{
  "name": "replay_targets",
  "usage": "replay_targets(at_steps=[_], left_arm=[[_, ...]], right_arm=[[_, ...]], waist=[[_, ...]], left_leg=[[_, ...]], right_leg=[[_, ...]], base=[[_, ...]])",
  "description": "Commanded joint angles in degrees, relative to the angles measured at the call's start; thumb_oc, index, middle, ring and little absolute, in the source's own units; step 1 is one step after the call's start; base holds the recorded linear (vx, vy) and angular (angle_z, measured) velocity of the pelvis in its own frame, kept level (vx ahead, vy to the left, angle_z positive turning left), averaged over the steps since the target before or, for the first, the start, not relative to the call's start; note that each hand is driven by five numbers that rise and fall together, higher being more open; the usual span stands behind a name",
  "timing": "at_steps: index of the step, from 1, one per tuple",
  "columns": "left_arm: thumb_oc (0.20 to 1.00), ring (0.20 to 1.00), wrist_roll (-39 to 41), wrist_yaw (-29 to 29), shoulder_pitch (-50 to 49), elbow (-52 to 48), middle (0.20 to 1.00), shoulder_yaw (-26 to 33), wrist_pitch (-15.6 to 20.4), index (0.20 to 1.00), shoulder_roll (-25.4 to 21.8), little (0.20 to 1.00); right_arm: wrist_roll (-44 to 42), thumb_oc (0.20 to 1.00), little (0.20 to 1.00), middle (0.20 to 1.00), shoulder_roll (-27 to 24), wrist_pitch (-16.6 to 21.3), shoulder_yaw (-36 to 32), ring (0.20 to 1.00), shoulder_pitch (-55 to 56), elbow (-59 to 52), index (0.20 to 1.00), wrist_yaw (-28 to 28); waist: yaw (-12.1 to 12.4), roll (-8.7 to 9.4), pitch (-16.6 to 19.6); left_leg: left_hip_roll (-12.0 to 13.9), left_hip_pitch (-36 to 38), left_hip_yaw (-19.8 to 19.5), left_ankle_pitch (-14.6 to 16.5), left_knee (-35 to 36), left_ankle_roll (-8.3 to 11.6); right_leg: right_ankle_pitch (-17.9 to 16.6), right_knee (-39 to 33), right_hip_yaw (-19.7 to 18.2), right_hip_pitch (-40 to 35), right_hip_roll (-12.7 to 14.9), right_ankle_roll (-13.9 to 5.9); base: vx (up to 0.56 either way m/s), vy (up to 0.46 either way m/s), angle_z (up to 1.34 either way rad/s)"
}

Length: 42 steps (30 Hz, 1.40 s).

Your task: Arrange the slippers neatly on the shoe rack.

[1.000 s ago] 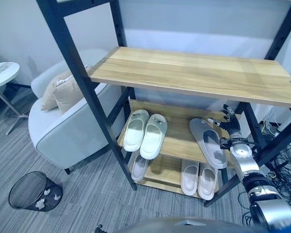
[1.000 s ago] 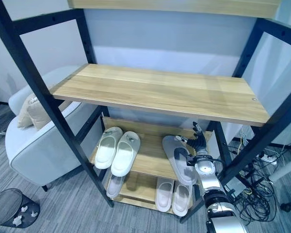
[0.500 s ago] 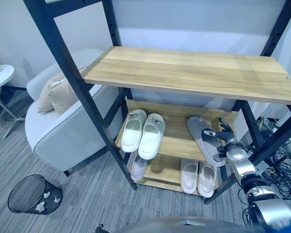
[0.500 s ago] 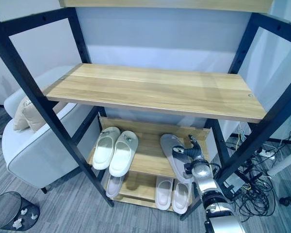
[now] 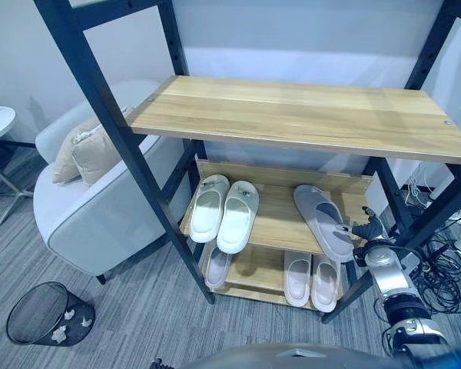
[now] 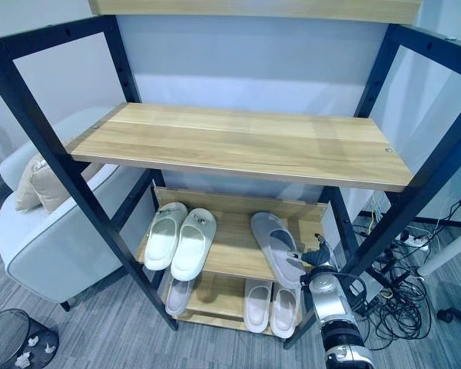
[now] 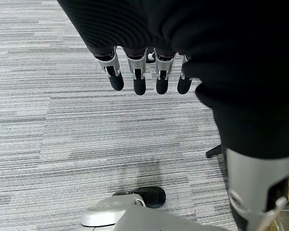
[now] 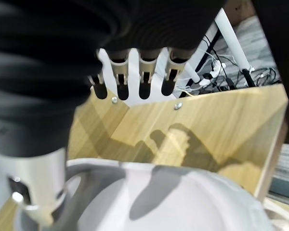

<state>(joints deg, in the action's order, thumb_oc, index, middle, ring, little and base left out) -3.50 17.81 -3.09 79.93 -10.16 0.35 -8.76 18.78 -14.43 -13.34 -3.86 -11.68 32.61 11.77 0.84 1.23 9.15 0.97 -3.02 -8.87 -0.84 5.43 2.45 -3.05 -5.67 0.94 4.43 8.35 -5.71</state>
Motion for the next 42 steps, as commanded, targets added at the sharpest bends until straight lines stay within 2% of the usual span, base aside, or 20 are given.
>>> replay_targets(at_steps=[1, 4, 10, 21, 26, 29, 30, 35, 36, 38, 40, 42], left_arm=[[1.0, 1.0, -0.81, -0.64, 4.12, 4.99, 1.0, -0.52, 0.3, 1.0, 8.39, 1.0], [1.0, 1.0, -0.9, -0.56, 3.99, 5.3, 1.0, -0.53, 0.09, 1.0, 8.58, 1.0], [1.0, 1.0, -1.08, -0.28, 4.37, 5.96, 1.0, -0.83, 0.51, 1.0, 8.61, 1.0], [1.0, 1.0, -0.55, 0.51, 4.78, 6.78, 1.0, -0.19, 0.52, 1.0, 8.37, 1.0], [1.0, 1.0, 0.05, 1.02, 5.15, 6.86, 1.0, 0.34, 0.17, 1.0, 8.36, 1.0], [1.0, 1.0, 0.55, 1.29, 5.48, 6.65, 1.0, 0.63, -0.11, 1.0, 8.54, 1.0], [1.0, 1.0, 0.93, 1.41, 5.48, 6.68, 1.0, 0.91, -0.36, 1.0, 8.93, 1.0], [1.0, 1.0, 1.31, 1.47, 5.55, 6.67, 1.0, 1.52, -0.88, 1.0, 8.89, 1.0], [1.0, 1.0, 1.1, 1.74, 5.0, 6.29, 1.0, 1.97, -0.52, 1.0, 8.86, 1.0], [1.0, 1.0, 0.17, 2.25, 4.07, 6.22, 1.0, 1.15, 0.42, 1.0, 8.7, 1.0], [1.0, 1.0, -0.17, 2.65, 3.98, 6.12, 1.0, 1.05, 0.72, 1.0, 8.31, 1.0], [1.0, 1.0, 0.19, 2.6, 4.52, 6.25, 1.0, 1.22, 0.42, 1.0, 8.13, 1.0]], right_arm=[[2.65, 1.0, 1.0, 1.0, -3.95, 0.21, -2.5, 1.0, -3.99, 1.55, 1.0, 3.1], [4.59, 1.0, 1.0, 1.0, -4.3, -1.34, -1.67, 1.0, -4.25, 1.98, 1.0, 2.56], [4.67, 1.0, 1.0, 1.0, -3.83, 1.34, 1.17, 1.0, -7.09, 5.77, 1.0, 4.9], [5.08, 1.0, 1.0, 1.0, -3.45, 0.4, 3.35, 1.0, -12.7, 6.93, 1.0, 7.05], [7.4, 1.0, 1.0, 1.0, -3.09, -3.05, 4.33, 1.0, -14.1, 4.06, 1.0, 5.22], [9.97, 1.0, 1.0, 1.0, -2.94, -5.89, 4.44, 1.0, -13.26, 0.67, 1.0, 2.75], [12.16, 1.0, 1.0, 1.0, -2.92, -7.71, 3.81, 1.0, -10.98, -4.37, 1.0, -0.18], [14.62, 1.0, 1.0, 1.0, -3.11, -9.93, 2.43, 1.0, -8.31, -9.06, 1.0, -3.9], [14.63, 1.0, 1.0, 1.0, -3.48, -7.8, 3.04, 1.0, -3.51, -8.78, 1.0, -1.89], [12.74, 1.0, 1.0, 1.0, -1.58, -4.04, 5.18, 1.0, -3.79, -6.64, 1.0, 2.08], [12.55, 1.0, 1.0, 1.0, -1.64, -2.73, 5.51, 1.0, -2.33, -4.03, 1.0, 3.79], [12.31, 1.0, 1.0, 1.0, -4.39, -4.04, 2.42, 1.0, -2.41, -4.94, 1.0, -0.02]], waist=[[0.59, 0.36, -1.44], [0.69, 0.39, -1.5], [0.97, 0.55, -1.75], [1.52, 1.35, -2.28], [1.62, 1.73, -2.79], [1.8, 2.05, -3.15], [1.72, 2.24, -3.2], [1.97, 2.51, -3.46], [1.87, 2.5, -3.64], [2.02, 2.65, -4.36], [2.16, 2.7, -4.79], [2.08, 2.87, -4.8]], left_leg=[[-2.12, -1.86, -0.23, -2.41, -0.43, -2.79], [-2.14, -1.84, -0.18, -2.36, -0.43, -2.82], [-2.13, -2.01, -0.02, -2.45, -0.43, -2.79], [-2.2, -3.1, -0.32, -2.83, -0.43, -2.7], [-2.29, -3.71, -0.53, -3.04, -0.43, -2.73], [-2.31, -4.11, -0.76, -3.15, -0.43, -2.76], [-2.39, -4.24, -0.9, -3.09, -0.43, -2.85], [-2.37, -4.44, -1.01, -3.04, -0.43, -2.96], [-2.35, -4.62, -0.93, -3.07, -0.43, -2.94], [-2.36, -5.11, -1.02, -3.32, -0.43, -2.89], [-2.38, -5.29, -1.12, -3.38, -0.43, -2.95], [-2.41, -5.19, -1.1, -3.24, -0.43, -2.95]], right_leg=[[1.36, 0.67, 4.32, -2.96, 1.42, -0.11], [1.34, 0.67, 4.3, -2.9, 1.41, -0.14], [1.36, 0.67, 4.59, -2.77, 1.36, -0.24], [1.14, 0.67, 4.83, -1.99, 1.56, -0.68], [1.12, 0.67, 4.68, -1.45, 1.73, -1.02], [1.08, 0.67, 4.88, -1.14, 1.89, -1.11], [1.14, 0.67, 4.88, -1.02, 1.91, -1.13], [1.16, 0.67, 4.74, -0.81, 2.02, -1.19], [1.18, 0.67, 4.81, -0.71, 2.0, -1.2], [0.91, 0.67, 5.04, -0.43, 2.02, -1.23], [0.87, 0.67, 5.23, -0.34, 2.05, -1.22], [0.86, 0.67, 5.2, -0.4, 2.09, -1.22]], base=[[0.0, 0.0, 0.0], [0.0, 0.0, 0.0], [0.0, 0.0, 0.0], [0.0, 0.002, 0.0], [0.01, 0.02, 0.07], [0.0, 0.0, 0.0], [0.0, 0.0, 0.0], [0.0, 0.007, 0.0], [0.0, 0.0, 0.0], [-0.04, 0.0, 0.03], [-0.02, -0.002, 0.0], [0.03, -0.01, 0.05]])
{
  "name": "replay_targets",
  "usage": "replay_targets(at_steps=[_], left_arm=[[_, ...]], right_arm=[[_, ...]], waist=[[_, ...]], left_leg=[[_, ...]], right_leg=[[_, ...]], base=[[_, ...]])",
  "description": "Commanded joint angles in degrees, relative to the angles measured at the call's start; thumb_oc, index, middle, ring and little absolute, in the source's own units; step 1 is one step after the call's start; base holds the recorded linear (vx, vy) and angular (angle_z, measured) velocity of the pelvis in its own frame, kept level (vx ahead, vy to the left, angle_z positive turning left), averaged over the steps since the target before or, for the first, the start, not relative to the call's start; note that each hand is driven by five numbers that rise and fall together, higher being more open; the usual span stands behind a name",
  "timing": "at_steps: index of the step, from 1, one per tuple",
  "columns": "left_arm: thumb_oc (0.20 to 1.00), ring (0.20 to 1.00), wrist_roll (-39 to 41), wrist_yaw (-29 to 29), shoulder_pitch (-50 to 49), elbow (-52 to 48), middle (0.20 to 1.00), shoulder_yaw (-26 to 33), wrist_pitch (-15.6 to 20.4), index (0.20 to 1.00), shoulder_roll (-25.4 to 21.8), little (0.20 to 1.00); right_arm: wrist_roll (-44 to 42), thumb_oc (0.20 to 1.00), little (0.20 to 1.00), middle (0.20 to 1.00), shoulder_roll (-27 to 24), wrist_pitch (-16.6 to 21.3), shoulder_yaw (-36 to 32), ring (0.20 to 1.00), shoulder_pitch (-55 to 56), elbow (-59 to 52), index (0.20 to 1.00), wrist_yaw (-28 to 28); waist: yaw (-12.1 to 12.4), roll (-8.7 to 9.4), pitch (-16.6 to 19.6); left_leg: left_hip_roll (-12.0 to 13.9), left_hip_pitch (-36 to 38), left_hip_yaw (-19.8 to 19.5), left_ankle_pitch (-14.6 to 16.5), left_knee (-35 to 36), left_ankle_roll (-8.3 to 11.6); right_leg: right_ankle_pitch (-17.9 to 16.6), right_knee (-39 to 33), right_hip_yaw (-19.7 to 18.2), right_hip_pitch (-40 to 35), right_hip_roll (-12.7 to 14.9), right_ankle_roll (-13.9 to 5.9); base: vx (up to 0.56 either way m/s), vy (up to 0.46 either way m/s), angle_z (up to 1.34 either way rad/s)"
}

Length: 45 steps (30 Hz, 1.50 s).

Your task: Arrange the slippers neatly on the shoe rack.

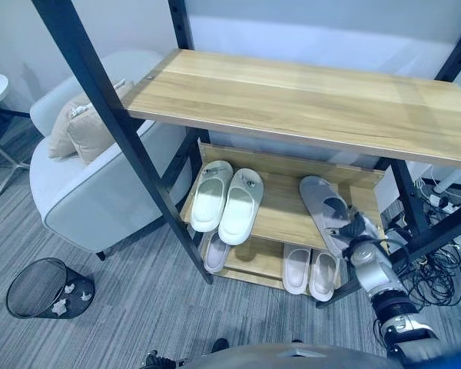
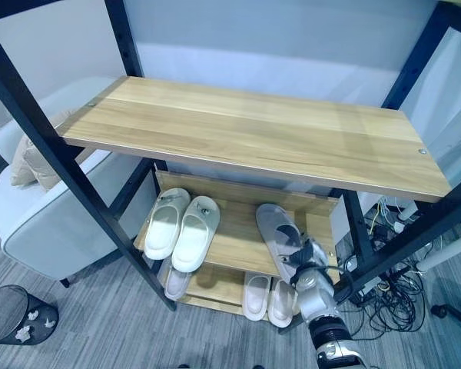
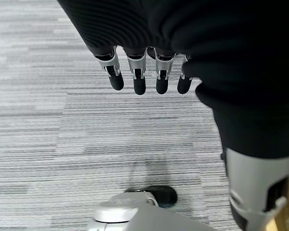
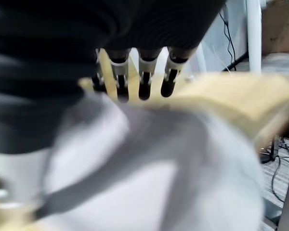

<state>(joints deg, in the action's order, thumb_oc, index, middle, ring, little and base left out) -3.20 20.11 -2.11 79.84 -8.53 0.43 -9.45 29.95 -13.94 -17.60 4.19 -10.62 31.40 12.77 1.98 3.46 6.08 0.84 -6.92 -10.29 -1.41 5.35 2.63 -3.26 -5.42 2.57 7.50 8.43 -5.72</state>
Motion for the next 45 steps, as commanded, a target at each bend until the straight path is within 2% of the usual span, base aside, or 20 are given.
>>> replay_targets(at_steps=[1, 3, 10, 11, 14, 16, 22, 26, 29, 35, 36, 38, 42, 45], left_arm=[[1.0, 1.0, 0.89, -0.44, 5.06, 5.66, 1.0, 0.09, -1.56, 1.0, 9.64, 1.0], [1.0, 1.0, 1.21, -0.66, 5.34, 5.57, 1.0, 0.02, -1.48, 1.0, 9.96, 1.0], [1.0, 1.0, 0.86, -1.16, 5.28, 6.18, 1.0, 0.26, -0.78, 1.0, 9.79, 1.0], [1.0, 1.0, 0.33, -1.27, 5.12, 6.6, 1.0, 0.08, -0.39, 1.0, 9.53, 1.0], [1.0, 1.0, 0.33, -1.27, 5.13, 6.6, 1.0, 0.08, -0.39, 1.0, 9.53, 1.0], [1.0, 1.0, 0.01, -1.09, 5.51, 6.82, 1.0, 0.03, -0.18, 1.0, 9.02, 1.0], [1.0, 1.0, 1.02, -0.59, 6.61, 6.91, 1.0, 0.21, -0.5, 1.0, 9.48, 1.0], [1.0, 1.0, 0.59, -0.7, 6.75, 6.98, 1.0, -0.47, -0.94, 1.0, 9.43, 1.0], [1.0, 1.0, 0.63, -0.61, 7.0, 6.98, 1.0, -0.48, -1.1, 1.0, 9.44, 1.0], [1.0, 1.0, 0.34, -0.82, 6.39, 7.11, 1.0, -0.59, -0.91, 1.0, 9.3, 1.0], [1.0, 1.0, 0.09, -0.9, 6.26, 7.36, 1.0, -0.67, -0.83, 1.0, 9.01, 1.0], [1.0, 1.0, -0.16, -0.8, 6.28, 7.45, 1.0, -0.78, -0.83, 1.0, 8.96, 1.0], [1.0, 1.0, -0.65, -0.69, 6.5, 7.68, 1.0, -1.07, -0.59, 1.0, 9.0, 1.0], [1.0, 1.0, -0.66, -0.45, 6.63, 7.74, 1.0, -1.16, -0.37, 1.0, 9.0, 1.0]], right_arm=[[3.42, 1.0, 1.0, 1.0, -5.37, -4.74, -8.56, 1.0, -3.56, -9.15, 1.0, -7.15], [3.91, 1.0, 1.0, 1.0, -5.39, -5.4, -8.41, 1.0, -3.12, -9.83, 1.0, -7.52], [3.09, 1.0, 1.0, 1.0, -5.63, -3.8, -7.71, 1.0, -3.57, -6.31, 1.0, -5.14], [1.38, 1.0, 1.0, 1.0, -6.17, -0.71, -6.69, 1.0, -5.87, -0.56, 1.0, -2.22], [1.38, 1.0, 1.0, 1.0, -6.17, -0.71, -6.69, 1.0, -5.88, -0.56, 1.0, -2.22], [-1.29, 1.0, 1.0, 1.0, -7.21, 3.05, -4.33, 1.0, -10.37, 8.41, 1.0, 0.21], [-1.47, 1.0, 1.0, 1.0, -5.64, 2.7, -2.46, 1.0, -10.7, 6.89, 1.0, -3.02], [-2.02, 1.0, 1.0, 1.0, -2.96, 2.3, -0.31, 1.0, -14.51, 10.69, 1.0, -4.97], [-2.02, 1.0, 1.0, 1.0, -1.38, 2.04, 0.73, 1.0, -13.56, 9.62, 1.0, -6.41], [-2.38, 1.0, 1.0, 1.0, -0.17, 4.13, 2.0, 1.0, -11.79, 12.74, 1.0, -5.12], [-2.48, 1.0, 1.0, 1.0, -0.19, 5.92, 2.95, 1.0, -11.52, 14.46, 1.0, -3.29], [-2.82, 1.0, 1.0, 1.0, -0.08, 7.06, 3.21, 1.0, -11.65, 15.12, 1.0, -2.07], [-1.04, 1.0, 1.0, 1.0, -1.7, 10.25, 5.26, 1.0, -12.82, 17.32, 1.0, 4.43], [0.04, 1.0, 1.0, 1.0, -2.67, 10.34, 5.97, 1.0, -14.82, 17.79, 1.0, 6.13]], waist=[[0.69, 0.6, -1.38], [0.58, 0.39, -1.32], [0.63, 0.15, -1.31], [0.82, 0.17, -1.44], [0.81, 0.17, -1.45], [1.21, 0.53, -1.55], [0.83, 0.96, -1.84], [1.2, 1.08, -1.69], [1.11, 1.19, -1.38], [1.08, 1.09, -0.72], [1.23, 1.15, -0.61], [1.24, 1.22, -0.56], [1.32, 1.52, -0.52], [1.36, 1.67, -0.57]], left_leg=[[-2.29, -1.03, 0.37, -2.41, -0.35, -3.19], [-2.31, -0.89, 0.37, -2.32, -0.35, -3.21], [-2.37, -0.75, 0.39, -2.29, -0.35, -3.25], [-2.36, -0.93, 0.39, -2.38, -0.35, -3.29], [-2.36, -0.93, 0.39, -2.38, -0.35, -3.29], [-2.39, -1.39, 0.35, -2.46, -0.35, -3.31], [-2.33, -1.69, 0.55, -2.58, -0.35, -3.3], [-2.35, -1.41, 0.43, -2.53, -0.35, -3.33], [-2.26, -0.81, 0.69, -2.33, -0.35, -3.37], [-2.44, -0.05, 0.6, -2.09, -0.35, -3.52], [-2.52, -0.01, 0.67, -2.1, -0.35, -3.56], [-2.6, -0.04, 0.65, -2.11, -0.35, -3.61], [-2.73, -0.36, 0.58, -2.17, -0.35, -3.69], [-2.82, -0.61, 0.53, -2.24, -0.35, -3.7]], right_leg=[[1.18, 0.42, 3.35, -3.54, 1.97, -1.16], [1.2, 0.42, 3.17, -3.52, 2.04, -1.13], [1.29, 0.42, 3.21, -3.6, 2.03, -1.03], [1.32, 0.42, 3.64, -3.7, 2.09, -1.06], [1.33, 0.42, 3.65, -3.71, 2.09, -1.06], [1.34, 0.42, 4.2, -3.52, 2.2, -1.24], [1.14, 0.42, 3.98, -3.12, 2.15, -1.41], [1.05, 0.42, 3.92, -3.43, 2.3, -1.48], [0.99, 0.42, 3.68, -3.89, 2.31, -1.5], [1.09, 0.42, 3.59, -4.54, 2.57, -1.59], [1.12, 0.42, 3.7, -4.62, 2.65, -1.62], [1.08, 0.42, 3.76, -4.62, 2.65, -1.76], [1.27, 0.42, 4.21, -4.66, 2.87, -1.96], [1.24, 0.42, 4.4, -4.52, 2.95, -2.08]], base=[[0.05, -0.008, 0.04], [0.05, 0.008, -0.03], [0.01, 0.003, 0.0], [0.0, 0.0, 0.0], [0.0, 0.0, 0.0], [0.0, 0.0, 0.0], [0.0, 0.0, 0.0], [0.0, 0.001, 0.01], [0.0, 0.002, 0.03], [0.0, 0.0, 0.0], [0.0, 0.0, 0.0], [0.0, 0.0, 0.0], [0.0, 0.0, 0.0], [0.0, 0.0, 0.0]])
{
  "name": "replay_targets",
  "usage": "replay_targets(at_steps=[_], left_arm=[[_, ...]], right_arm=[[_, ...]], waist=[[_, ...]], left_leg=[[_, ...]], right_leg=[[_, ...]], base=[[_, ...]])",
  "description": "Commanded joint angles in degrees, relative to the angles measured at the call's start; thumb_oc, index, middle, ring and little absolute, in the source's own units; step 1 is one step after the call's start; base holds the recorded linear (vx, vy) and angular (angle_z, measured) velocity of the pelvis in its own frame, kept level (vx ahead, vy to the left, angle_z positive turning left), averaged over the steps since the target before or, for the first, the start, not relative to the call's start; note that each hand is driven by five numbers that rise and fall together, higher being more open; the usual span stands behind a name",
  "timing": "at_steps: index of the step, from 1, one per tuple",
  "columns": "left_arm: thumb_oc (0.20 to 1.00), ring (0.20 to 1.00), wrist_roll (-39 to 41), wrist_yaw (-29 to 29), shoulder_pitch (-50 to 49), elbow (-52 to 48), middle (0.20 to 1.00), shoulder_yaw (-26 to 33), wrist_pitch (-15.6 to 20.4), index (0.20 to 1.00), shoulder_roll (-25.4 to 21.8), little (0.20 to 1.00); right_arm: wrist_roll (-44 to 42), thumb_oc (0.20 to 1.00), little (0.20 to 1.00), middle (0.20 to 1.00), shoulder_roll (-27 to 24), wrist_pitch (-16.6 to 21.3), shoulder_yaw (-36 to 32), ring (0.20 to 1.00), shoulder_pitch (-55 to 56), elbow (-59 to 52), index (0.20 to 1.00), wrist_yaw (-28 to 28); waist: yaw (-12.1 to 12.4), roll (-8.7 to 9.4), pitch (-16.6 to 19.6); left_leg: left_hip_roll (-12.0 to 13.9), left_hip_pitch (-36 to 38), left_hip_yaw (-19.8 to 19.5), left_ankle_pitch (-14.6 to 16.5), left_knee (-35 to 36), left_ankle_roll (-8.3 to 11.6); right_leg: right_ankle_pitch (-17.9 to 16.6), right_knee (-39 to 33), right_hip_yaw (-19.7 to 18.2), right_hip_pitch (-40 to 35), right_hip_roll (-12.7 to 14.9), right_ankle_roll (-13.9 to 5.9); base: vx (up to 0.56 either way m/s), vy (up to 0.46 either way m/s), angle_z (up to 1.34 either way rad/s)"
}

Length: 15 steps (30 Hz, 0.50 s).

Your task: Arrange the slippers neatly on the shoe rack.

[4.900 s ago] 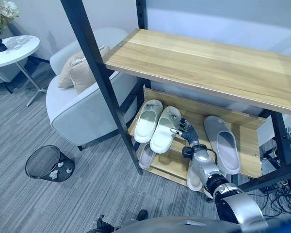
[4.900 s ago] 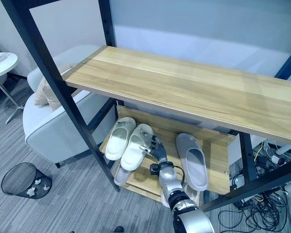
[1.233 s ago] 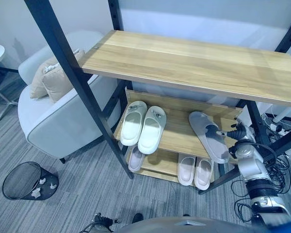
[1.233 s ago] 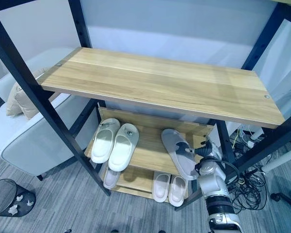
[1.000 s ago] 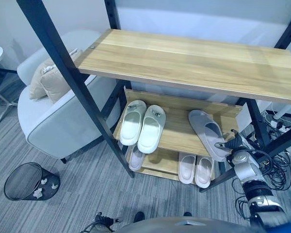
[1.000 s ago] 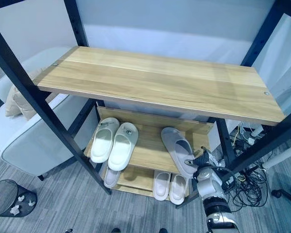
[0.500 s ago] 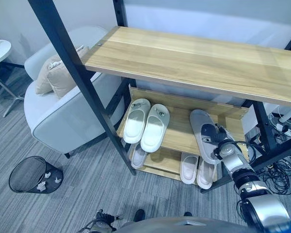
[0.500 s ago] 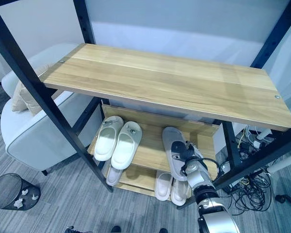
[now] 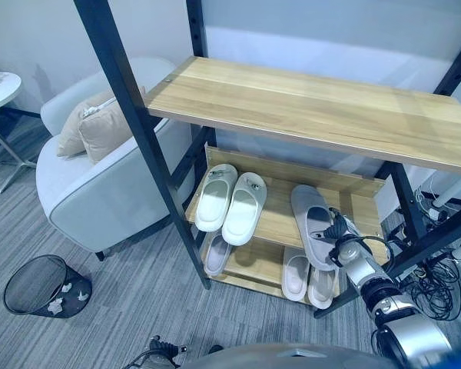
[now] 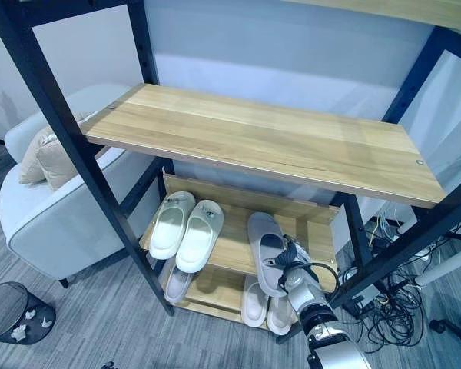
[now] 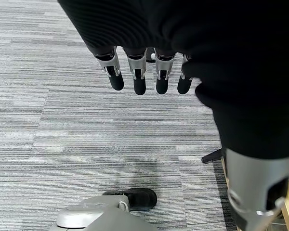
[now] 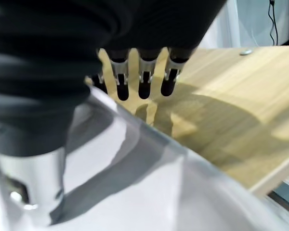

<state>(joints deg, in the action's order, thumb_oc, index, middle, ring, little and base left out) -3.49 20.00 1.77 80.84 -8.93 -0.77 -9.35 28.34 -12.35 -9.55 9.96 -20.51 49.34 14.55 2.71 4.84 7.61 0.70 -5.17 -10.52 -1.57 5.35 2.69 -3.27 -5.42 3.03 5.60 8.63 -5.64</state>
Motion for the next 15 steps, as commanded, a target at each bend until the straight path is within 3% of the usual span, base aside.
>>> replay_targets(at_steps=[1, 7, 15], left_arm=[[1.0, 1.0, -0.22, -0.27, 3.02, 6.82, 1.0, -0.67, 0.75, 1.0, 8.9, 1.0], [1.0, 1.0, 0.64, 0.02, 4.23, 6.85, 1.0, -0.18, 0.22, 1.0, 9.06, 1.0], [1.0, 1.0, 1.57, 0.31, 5.14, 5.89, 1.0, 0.79, -0.71, 1.0, 9.73, 1.0]], right_arm=[[2.16, 1.0, 1.0, 1.0, -4.57, 1.96, 0.48, 1.0, -5.65, -0.24, 1.0, 4.42], [5.16, 1.0, 1.0, 1.0, -6.52, -2.37, 1.43, 1.0, -10.36, -2.9, 1.0, 2.33], [9.9, 1.0, 1.0, 1.0, -6.57, -10.6, -2.62, 1.0, -6.37, -18.6, 1.0, -11.17]], waist=[[0.63, 0.32, -2.18], [0.42, 0.47, -2.78], [-0.06, 0.51, -4.38]], left_leg=[[-2.66, -2.48, 0.78, -2.11, -0.35, -3.75], [-2.75, -3.39, 0.88, -2.38, -0.35, -3.89], [-2.82, -4.55, 0.87, -2.8, -0.35, -4.12]], right_leg=[[1.21, 0.42, 3.97, -2.5, 2.82, -2.23], [1.01, 0.42, 3.59, -1.37, 3.08, -2.71], [0.73, 0.42, 3.28, -0.11, 3.03, -2.58]], base=[[0.0, 0.0, 0.0], [0.0, 0.0, 0.0], [0.0, 0.0, 0.0]])
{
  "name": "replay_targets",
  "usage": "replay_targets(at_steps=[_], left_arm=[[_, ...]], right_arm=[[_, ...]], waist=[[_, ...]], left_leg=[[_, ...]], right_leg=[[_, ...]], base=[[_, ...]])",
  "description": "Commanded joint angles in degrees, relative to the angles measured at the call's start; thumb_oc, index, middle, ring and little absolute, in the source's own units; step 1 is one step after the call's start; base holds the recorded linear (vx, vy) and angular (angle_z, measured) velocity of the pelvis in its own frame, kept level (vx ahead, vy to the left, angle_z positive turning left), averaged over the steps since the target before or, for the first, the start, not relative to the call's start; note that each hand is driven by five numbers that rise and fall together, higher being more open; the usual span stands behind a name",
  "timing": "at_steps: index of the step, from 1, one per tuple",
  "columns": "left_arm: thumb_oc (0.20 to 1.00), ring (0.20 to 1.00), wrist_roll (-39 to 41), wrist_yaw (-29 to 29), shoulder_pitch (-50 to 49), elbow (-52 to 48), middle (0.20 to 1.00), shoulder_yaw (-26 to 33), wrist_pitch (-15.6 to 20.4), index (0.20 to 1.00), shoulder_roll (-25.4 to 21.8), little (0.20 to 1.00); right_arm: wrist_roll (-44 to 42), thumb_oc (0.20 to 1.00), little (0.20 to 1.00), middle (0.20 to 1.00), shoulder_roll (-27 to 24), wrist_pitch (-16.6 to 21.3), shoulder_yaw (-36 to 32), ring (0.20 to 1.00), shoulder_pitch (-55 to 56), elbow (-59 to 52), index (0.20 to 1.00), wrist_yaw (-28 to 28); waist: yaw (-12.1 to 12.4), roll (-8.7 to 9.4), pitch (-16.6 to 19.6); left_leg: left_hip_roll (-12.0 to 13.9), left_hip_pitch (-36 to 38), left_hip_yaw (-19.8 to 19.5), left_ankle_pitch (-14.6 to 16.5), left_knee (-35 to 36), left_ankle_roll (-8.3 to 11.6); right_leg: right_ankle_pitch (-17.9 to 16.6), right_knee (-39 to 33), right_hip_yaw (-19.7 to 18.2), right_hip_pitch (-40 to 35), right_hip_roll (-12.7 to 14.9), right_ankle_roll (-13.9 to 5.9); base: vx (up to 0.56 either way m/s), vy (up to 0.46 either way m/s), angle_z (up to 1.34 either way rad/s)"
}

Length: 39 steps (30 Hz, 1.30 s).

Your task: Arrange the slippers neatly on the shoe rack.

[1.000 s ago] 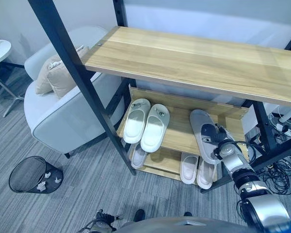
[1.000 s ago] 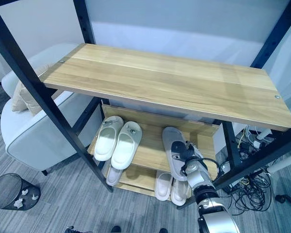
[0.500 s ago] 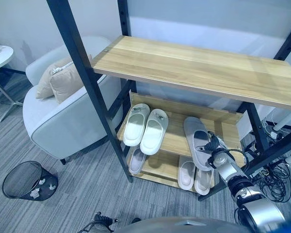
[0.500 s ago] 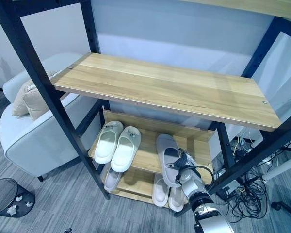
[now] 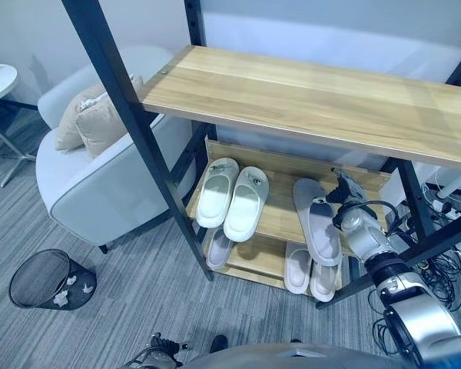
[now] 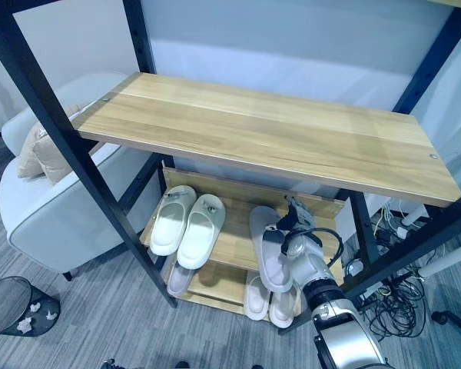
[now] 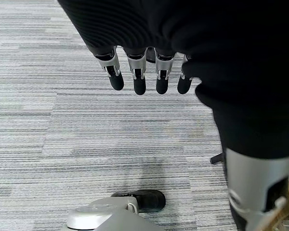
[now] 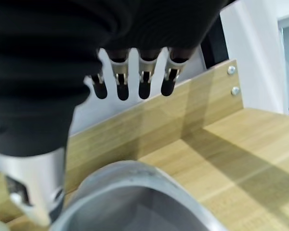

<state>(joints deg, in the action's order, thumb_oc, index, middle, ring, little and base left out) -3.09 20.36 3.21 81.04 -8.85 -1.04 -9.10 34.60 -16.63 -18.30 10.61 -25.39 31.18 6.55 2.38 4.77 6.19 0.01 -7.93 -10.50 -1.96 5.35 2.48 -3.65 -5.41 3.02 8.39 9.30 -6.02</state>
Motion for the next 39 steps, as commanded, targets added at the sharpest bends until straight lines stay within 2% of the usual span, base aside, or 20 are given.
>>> replay_targets(at_steps=[1, 7, 12, 13, 14, 15, 16, 21, 22, 26, 27, 28, 30, 31, 32, 34, 35, 37, 38, 39], left_arm=[[1.0, 1.0, 1.32, -0.05, 3.72, 5.71, 1.0, 0.75, -0.5, 1.0, 9.55, 1.0], [1.0, 1.0, 1.23, -0.23, 3.02, 5.85, 1.0, 0.62, -0.59, 1.0, 10.09, 1.0], [1.0, 1.0, 0.22, 0.42, 2.04, 5.5, 1.0, 0.53, 0.48, 1.0, 9.46, 1.0], [1.0, 1.0, -0.54, -0.37, 2.97, 6.19, 1.0, 0.3, 1.28, 1.0, 7.74, 1.0], [1.0, 1.0, -0.79, -1.02, 3.42, 6.35, 1.0, 0.32, 0.72, 1.0, 7.6, 1.0], [1.0, 1.0, -0.45, -0.51, 4.33, 5.52, 1.0, 0.23, -1.91, 1.0, 8.87, 1.0], [1.0, 1.0, -0.08, 0.17, 3.94, 4.73, 1.0, -0.35, -1.82, 1.0, 9.49, 1.0], [1.0, 1.0, 0.38, 0.0, 3.12, 5.21, 1.0, -0.03, 0.26, 1.0, 9.56, 1.0], [1.0, 1.0, 0.48, 0.22, 3.4, 5.57, 1.0, 0.0, 0.62, 1.0, 9.38, 1.0], [1.0, 1.0, 0.72, 0.86, 4.42, 5.9, 1.0, 0.06, 1.13, 1.0, 9.23, 1.0], [1.0, 1.0, 0.72, 0.86, 4.44, 5.91, 1.0, 0.08, 1.13, 1.0, 9.23, 1.0], [1.0, 1.0, 0.94, 1.33, 5.55, 5.88, 1.0, 0.48, 0.35, 1.0, 9.04, 1.0], [1.0, 1.0, 0.44, 0.09, 5.01, 6.33, 1.0, 0.32, 1.33, 1.0, 7.8, 1.0], [1.0, 1.0, 0.51, 0.03, 5.53, 6.73, 1.0, 0.63, 1.07, 1.0, 8.02, 1.0], [1.0, 1.0, 0.93, 0.19, 6.6, 6.52, 1.0, 0.74, -0.2, 1.0, 8.96, 1.0], [1.0, 1.0, 2.39, 0.67, 6.57, 5.52, 1.0, 0.75, -1.04, 1.0, 10.01, 1.0], [1.0, 1.0, 3.81, 0.51, 6.56, 5.08, 1.0, 1.11, -1.23, 1.0, 10.89, 1.0], [1.0, 1.0, 3.92, 0.45, 6.64, 5.06, 1.0, 1.27, -1.16, 1.0, 10.92, 1.0], [1.0, 1.0, 3.68, 0.35, 6.54, 5.13, 1.0, 1.33, -1.08, 1.0, 11.0, 1.0], [1.0, 1.0, 3.6, 0.28, 6.5, 5.2, 1.0, 1.43, -1.09, 1.0, 10.98, 1.0]], right_arm=[[4.03, 1.0, 1.0, 1.0, -2.22, -2.3, -3.71, 1.0, -0.82, -1.56, 1.0, -3.85], [5.55, 1.0, 1.0, 1.0, -2.44, -3.78, -7.17, 1.0, 4.39, -9.76, 1.0, -6.59], [3.89, 1.0, 1.0, 1.0, -1.37, 2.33, -3.47, 1.0, 7.88, -5.12, 1.0, 2.44], [0.02, 1.0, 1.0, 1.0, -4.54, 8.42, -2.16, 1.0, 1.54, 14.71, 1.0, 6.98], [-0.58, 1.0, 1.0, 1.0, -4.34, 8.46, -2.11, 1.0, -1.74, 17.69, 1.0, 7.62], [1.26, 1.0, 1.0, 1.0, -2.8, 1.6, -2.91, 1.0, -6.67, 9.88, 1.0, 2.18], [2.72, 1.0, 1.0, 1.0, -3.08, 1.28, -1.84, 1.0, -2.45, 8.32, 1.0, 2.51], [1.34, 1.0, 1.0, 1.0, -1.23, 5.36, 1.05, 1.0, -1.25, 11.41, 1.0, 8.59], [0.97, 1.0, 1.0, 1.0, -0.76, 7.09, 1.94, 1.0, -0.94, 13.36, 1.0, 11.54], [0.09, 1.0, 1.0, 1.0, 0.28, 8.88, 3.42, 1.0, -1.85, 17.96, 1.0, 16.08], [0.07, 1.0, 1.0, 1.0, 0.3, 8.91, 3.43, 1.0, -1.89, 18.02, 1.0, 16.13], [0.41, 1.0, 1.0, 1.0, -3.13, 6.75, 0.99, 1.0, -3.12, 14.09, 1.0, 10.02], [-2.01, 1.0, 1.0, 1.0, -6.28, 12.58, 1.43, 1.0, -6.04, 24.49, 1.0, 10.37], [-2.6, 1.0, 1.0, 1.0, -4.94, 12.54, 1.39, 1.0, -8.53, 25.63, 1.0, 10.79], [-1.89, 1.0, 1.0, 1.0, -3.19, 7.3, 0.8, 1.0, -11.32, 22.07, 1.0, 9.6], [0.62, 1.0, 1.0, 1.0, -3.16, 0.76, -0.63, 1.0, -9.63, 8.65, 1.0, 4.29], [3.73, 1.0, 1.0, 1.0, -3.3, -4.06, -3.25, 1.0, -6.73, -3.21, 1.0, -3.71], [4.72, 1.0, 1.0, 1.0, -3.31, -4.75, -4.2, 1.0, -5.17, -5.97, 1.0, -5.95], [5.85, 0.95, 0.95, 0.95, -3.15, -5.72, -5.24, 0.95, -3.63, -8.12, 0.95, -8.39], [6.37, 1.0, 1.0, 1.0, -3.03, -6.38, -6.01, 1.0, -2.86, -9.11, 1.0, -9.69]], waist=[[0.26, 0.55, -3.07], [0.08, 0.02, -3.5], [-0.08, -0.38, -4.45], [0.48, -0.42, -4.32], [0.9, -0.3, -3.87], [0.8, 0.02, -3.62], [0.69, -0.08, -3.86], [0.44, -0.26, -4.5], [0.54, -0.22, -4.87], [0.79, -0.13, -6.0], [0.79, -0.13, -6.0], [0.63, 0.13, -6.33], [0.88, 0.09, -5.94], [1.07, 0.22, -5.49], [0.99, 0.45, -5.32], [0.62, 0.29, -5.65], [-0.08, -0.15, -5.93], [-0.23, -0.3, -5.97], [-0.42, -0.5, -5.98], [-0.42, -0.54, -5.98]], left_leg=[[-2.13, -1.84, 0.85, -2.39, -0.35, -3.93], [-2.23, -0.98, 1.06, -1.93, -0.35, -4.06], [-2.12, -0.86, 1.28, -2.1, -0.35, -3.99], [-2.31, -0.97, 1.17, -2.03, -0.35, -4.07], [-2.41, -0.99, 0.92, -1.99, -0.35, -4.09], [-2.44, -1.02, 0.71, -1.92, -0.35, -4.14], [-2.38, -1.03, 0.88, -1.94, -0.35, -4.19], [-2.31, -1.32, 1.21, -2.15, -0.35, -4.08], [-2.32, -1.48, 1.18, -2.19, -0.35, -4.09], [-2.11, -2.06, 1.31, -2.65, -0.35, -3.94], [-2.11, -2.06, 1.32, -2.65, -0.35, -3.94], [-2.05, -2.2, 1.14, -2.58, -0.35, -3.96], [-2.12, -2.18, 1.24, -2.42, -0.35, -4.01], [-2.18, -2.13, 1.14, -2.46, -0.35, -3.95], [-2.31, -2.08, 1.04, -2.4, -0.35, -4.0], [-2.1, -1.98, 1.43, -2.19, -0.35, -4.1], [-1.99, -1.84, 1.9, -2.04, -0.35, -4.18], [-1.97, -1.69, 2.05, -1.94, -0.35, -4.2], [-1.98, -1.49, 2.11, -1.82, -0.35, -4.22], [-1.99, -1.36, 2.12, -1.78, -0.35, -4.23]], right_leg=[[1.15, 0.41, 3.24, -2.95, 2.35, -2.16], [1.18, 0.41, 2.92, -3.68, 2.42, -1.82], [0.96, 0.41, 2.85, -3.72, 2.42, -1.8], [1.15, 0.41, 3.73, -3.91, 2.61, -1.84], [1.24, 0.41, 3.9, -3.93, 2.64, -1.9], [1.21, 0.41, 3.57, -3.56, 2.7, -2.04], [1.21, 0.41, 3.37, -3.43, 2.67, -2.16], [1.03, 0.41, 3.27, -3.32, 2.52, -2.1], [0.98, 0.41, 3.43, -3.29, 2.49, -2.1], [0.98, 0.58, 3.66, -2.88, 2.33, -2.09], [0.97, 0.58, 3.65, -2.87, 2.33, -2.08], [0.92, 0.7, 3.47, -2.54, 2.37, -2.13], [1.06, 0.73, 3.89, -2.71, 2.43, -2.03], [1.02, 0.66, 4.08, -2.81, 2.43, -2.05], [1.04, 0.58, 3.94, -2.77, 2.45, -2.09], [0.97, 0.58, 3.23, -2.34, 2.54, -2.19], [0.84, 0.57, 2.53, -2.18, 2.51, -2.18], [0.86, 0.58, 2.39, -2.23, 2.49, -2.16], [0.88, 0.56, 2.35, -2.42, 2.47, -2.04], [0.9, 0.55, 2.4, -2.57, 2.47, -1.99]], base=[[0.0, 0.0, 0.0], [0.02, 0.006, 0.0], [0.01, 0.001, -0.03], [0.05, -0.011, -0.05], [0.08, -0.025, 0.0], [0.06, -0.022, 0.03], [0.0, 0.0, 0.0], [0.0, 0.002, 0.02], [0.0, 0.0, 0.0], [0.0, 0.0, 0.0], [0.0, 0.0, 0.0], [0.0, 0.0, 0.0], [0.03, -0.004, 0.03], [0.07, -0.021, 0.03], [0.05, -0.018, 0.0], [0.0, 0.022, -0.04], [-0.01, 0.038, -0.06], [0.01, 0.027, -0.08], [0.02, 0.024, -0.03], [0.0, 0.0, 0.0]])
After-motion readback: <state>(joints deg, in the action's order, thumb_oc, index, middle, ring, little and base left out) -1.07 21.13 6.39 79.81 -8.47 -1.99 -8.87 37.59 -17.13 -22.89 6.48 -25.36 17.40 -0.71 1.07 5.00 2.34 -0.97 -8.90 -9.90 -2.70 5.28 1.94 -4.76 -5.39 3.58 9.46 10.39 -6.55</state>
